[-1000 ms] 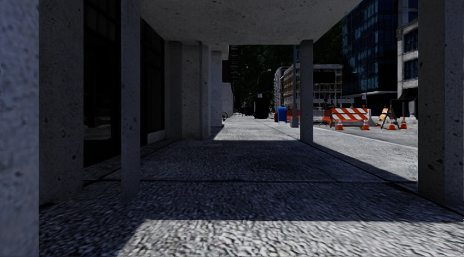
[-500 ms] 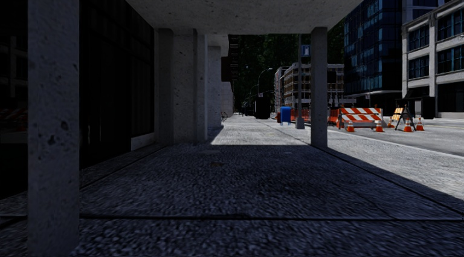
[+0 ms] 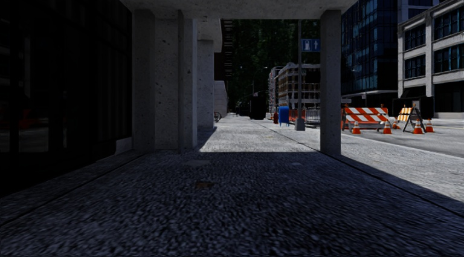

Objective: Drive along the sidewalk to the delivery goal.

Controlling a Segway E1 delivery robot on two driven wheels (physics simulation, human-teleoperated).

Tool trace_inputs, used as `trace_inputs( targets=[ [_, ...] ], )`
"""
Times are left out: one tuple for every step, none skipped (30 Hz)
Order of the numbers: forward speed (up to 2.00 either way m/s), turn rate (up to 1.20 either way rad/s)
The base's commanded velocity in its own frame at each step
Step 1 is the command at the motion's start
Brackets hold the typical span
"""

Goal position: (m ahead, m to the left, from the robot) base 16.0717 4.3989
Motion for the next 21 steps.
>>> trace_inputs(
  targets=[
    [1.95,-0.01],
    [1.95,0.00],
    [1.95,0.00],
    [1.95,0.00],
    [1.95,0.00],
    [1.95,0.00],
    [1.95,-0.04],
    [1.95,-0.04],
    [1.96,-0.10],
    [1.96,-0.12],
    [1.96,-0.16],
    [1.96,-0.22],
    [1.96,-0.22],
    [1.96,-0.27],
    [1.96,-0.29],
    [1.96,-0.29],
    [1.97,-0.29],
    [1.97,-0.29],
    [1.97,-0.29],
    [1.97,-0.29],
    [1.97,-0.24]
  ],
)
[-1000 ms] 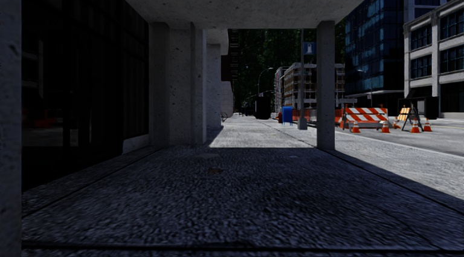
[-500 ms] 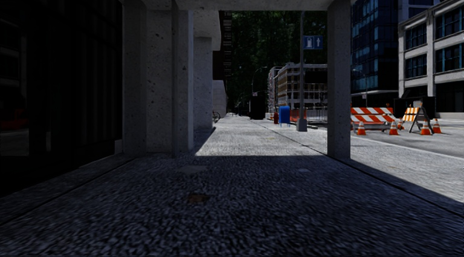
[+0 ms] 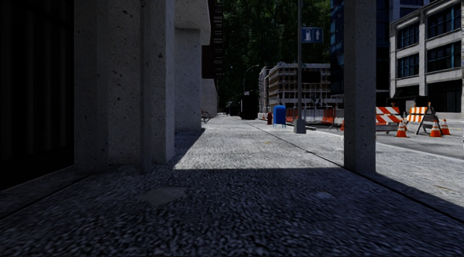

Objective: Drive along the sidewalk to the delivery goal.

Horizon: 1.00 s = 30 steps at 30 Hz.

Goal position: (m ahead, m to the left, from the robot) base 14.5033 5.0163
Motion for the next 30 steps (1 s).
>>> trace_inputs(
  targets=[
    [1.97,-0.09],
    [1.98,0.00],
    [1.98,0.00],
    [1.98,0.00],
    [1.98,0.00],
    [1.98,0.00],
    [1.98,0.00],
    [1.98,0.00],
    [1.98,0.00],
    [1.98,0.00],
    [1.98,0.00],
    [1.98,0.00],
    [1.98,0.00],
    [1.98,0.00],
    [1.98,0.00],
    [1.98,0.00],
    [1.98,0.00],
    [1.98,0.00],
    [1.98,0.00],
    [1.99,0.00],
    [1.99,0.00],
    [1.99,0.00],
    [1.99,0.00],
    [1.99,0.00],
    [2.00,0.00],
    [2.00,0.00],
    [2.00,0.00],
    [2.00,0.00],
    [2.00,0.00],
    [2.00,0.00]
  ],
)
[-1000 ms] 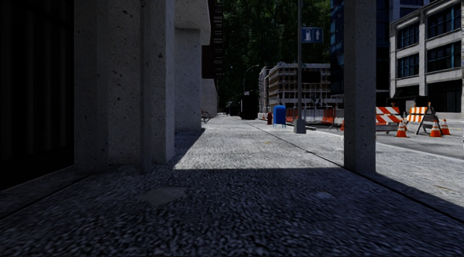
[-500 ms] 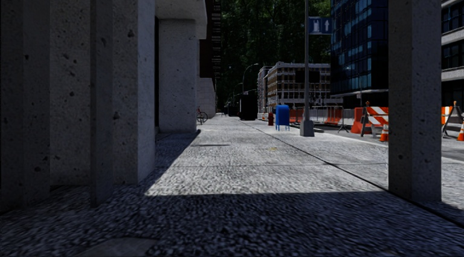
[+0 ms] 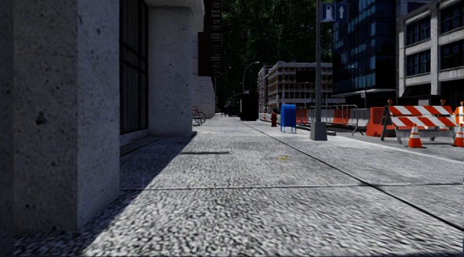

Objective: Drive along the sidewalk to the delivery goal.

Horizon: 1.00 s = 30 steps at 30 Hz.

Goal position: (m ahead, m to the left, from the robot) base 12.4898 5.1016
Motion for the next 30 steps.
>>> trace_inputs(
  targets=[
    [2.00,0.00],
    [2.00,0.00],
    [2.00,0.00],
    [2.00,0.00],
    [2.00,0.00],
    [2.00,0.00],
    [2.00,0.00],
    [2.00,0.00],
    [2.00,0.00],
    [2.00,0.00],
    [2.00,0.00],
    [2.00,0.00],
    [2.00,0.00],
    [2.00,0.00],
    [2.00,0.00],
    [2.00,0.00],
    [2.00,0.00],
    [2.00,0.00],
    [2.00,0.00],
    [2.00,0.00],
    [2.00,0.00],
    [2.00,0.00],
    [2.00,0.00],
    [2.00,0.00],
    [2.00,0.00],
    [2.00,0.00],
    [2.00,0.00],
    [2.00,0.00],
    [2.00,0.00],
    [2.00,0.00]
  ],
)
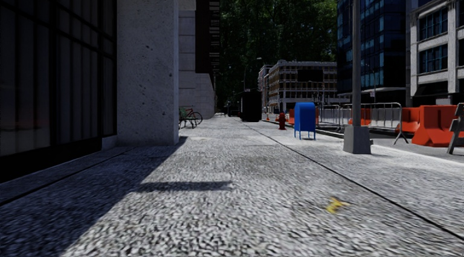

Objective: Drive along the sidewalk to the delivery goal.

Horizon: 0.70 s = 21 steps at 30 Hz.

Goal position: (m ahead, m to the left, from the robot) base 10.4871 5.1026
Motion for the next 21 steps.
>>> trace_inputs(
  targets=[
    [2.00,0.00],
    [2.00,0.00],
    [2.00,0.00],
    [2.00,0.00],
    [2.00,0.00],
    [2.00,0.00],
    [2.00,0.00],
    [2.00,0.00],
    [2.00,0.00],
    [2.00,0.00],
    [2.00,0.00],
    [2.00,0.00],
    [2.00,0.00],
    [2.00,0.00],
    [2.00,0.00],
    [2.00,0.00],
    [2.00,0.00],
    [2.00,0.00],
    [2.00,0.00],
    [2.00,0.00],
    [2.00,0.00]
  ],
)
